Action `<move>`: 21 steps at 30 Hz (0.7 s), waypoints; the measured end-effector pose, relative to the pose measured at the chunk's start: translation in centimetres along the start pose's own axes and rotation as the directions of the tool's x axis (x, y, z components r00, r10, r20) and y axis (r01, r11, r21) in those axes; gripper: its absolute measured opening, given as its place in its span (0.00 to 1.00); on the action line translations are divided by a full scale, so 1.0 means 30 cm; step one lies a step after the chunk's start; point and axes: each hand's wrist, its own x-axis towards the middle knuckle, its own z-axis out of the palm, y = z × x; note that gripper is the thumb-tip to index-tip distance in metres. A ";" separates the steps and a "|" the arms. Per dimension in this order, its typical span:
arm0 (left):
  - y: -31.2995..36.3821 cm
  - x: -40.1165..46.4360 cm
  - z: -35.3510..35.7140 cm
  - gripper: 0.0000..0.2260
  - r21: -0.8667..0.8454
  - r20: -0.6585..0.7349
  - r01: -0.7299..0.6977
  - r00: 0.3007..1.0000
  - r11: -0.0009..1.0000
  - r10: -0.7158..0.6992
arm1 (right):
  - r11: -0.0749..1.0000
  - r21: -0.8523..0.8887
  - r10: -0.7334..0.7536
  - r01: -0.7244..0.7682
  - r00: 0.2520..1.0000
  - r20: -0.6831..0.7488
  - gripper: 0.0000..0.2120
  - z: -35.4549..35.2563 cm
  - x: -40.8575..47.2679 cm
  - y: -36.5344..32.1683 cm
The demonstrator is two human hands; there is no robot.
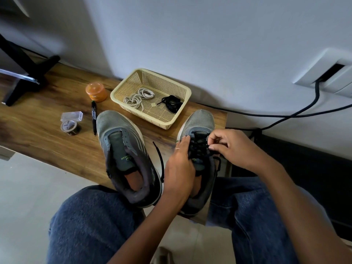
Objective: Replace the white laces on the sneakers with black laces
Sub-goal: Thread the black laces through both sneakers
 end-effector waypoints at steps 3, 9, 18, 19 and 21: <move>0.006 -0.006 -0.002 0.28 0.019 -0.008 -0.013 1.000 1.000 0.013 | 0.998 0.043 0.034 -0.036 0.998 0.044 0.08 -0.012 -0.008 0.003; 0.013 -0.014 -0.005 0.28 0.044 -0.012 -0.031 0.999 0.999 0.032 | 0.991 0.086 0.094 -0.102 0.991 0.094 0.06 -0.013 -0.007 0.014; 0.020 -0.020 -0.012 0.28 0.073 0.002 -0.040 0.999 0.997 0.040 | 0.981 0.154 0.093 -0.114 0.987 0.134 0.05 -0.019 -0.014 0.010; 0.018 -0.017 -0.014 0.28 0.065 0.000 -0.031 1.000 0.997 0.031 | 0.980 0.167 0.087 -0.106 0.989 0.115 0.05 -0.020 -0.016 0.005; 0.016 -0.009 -0.020 0.28 0.039 -0.006 -0.005 1.000 0.999 0.005 | 0.976 0.197 0.080 -0.088 0.996 0.045 0.04 -0.027 -0.022 -0.004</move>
